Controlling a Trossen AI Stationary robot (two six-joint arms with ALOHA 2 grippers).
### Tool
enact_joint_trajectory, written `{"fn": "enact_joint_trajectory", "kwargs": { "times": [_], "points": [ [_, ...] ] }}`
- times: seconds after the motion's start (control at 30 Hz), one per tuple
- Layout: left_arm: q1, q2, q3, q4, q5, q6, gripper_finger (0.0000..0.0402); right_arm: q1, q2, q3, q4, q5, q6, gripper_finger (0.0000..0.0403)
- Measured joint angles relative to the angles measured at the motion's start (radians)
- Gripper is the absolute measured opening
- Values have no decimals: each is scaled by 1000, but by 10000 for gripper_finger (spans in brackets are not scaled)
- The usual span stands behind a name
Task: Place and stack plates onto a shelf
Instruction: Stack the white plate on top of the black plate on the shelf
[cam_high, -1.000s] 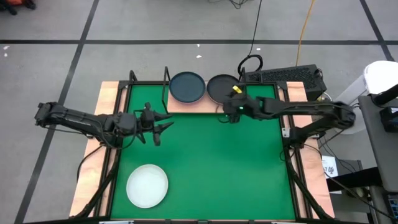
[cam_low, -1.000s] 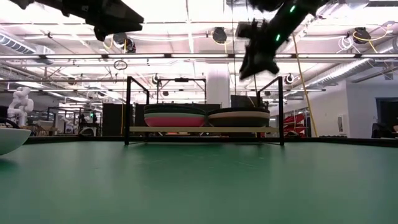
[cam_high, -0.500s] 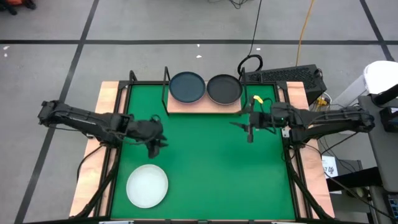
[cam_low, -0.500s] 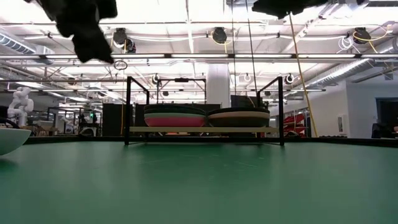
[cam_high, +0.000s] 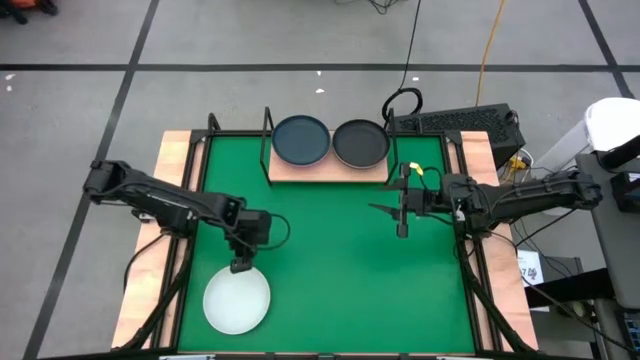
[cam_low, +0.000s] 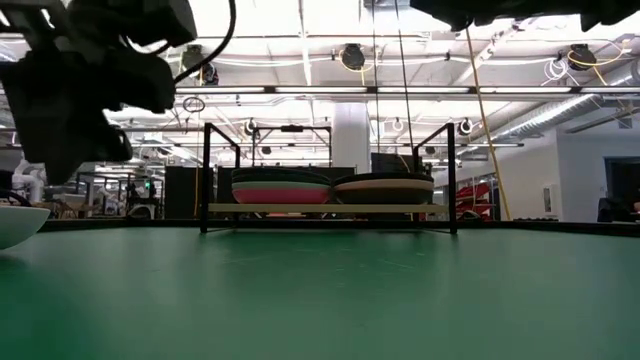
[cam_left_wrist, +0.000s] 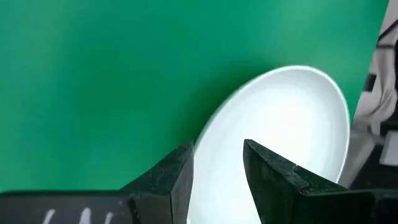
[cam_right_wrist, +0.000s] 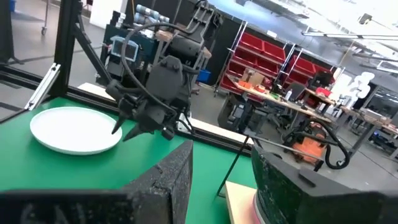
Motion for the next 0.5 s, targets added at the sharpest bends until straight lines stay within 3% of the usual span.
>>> {"fn": "enact_joint_trajectory", "kwargs": {
  "times": [0.5],
  "points": [
    [1,174,-17,9,36,131,145,0,0,0,-16,0,2,144]
  ]
}}
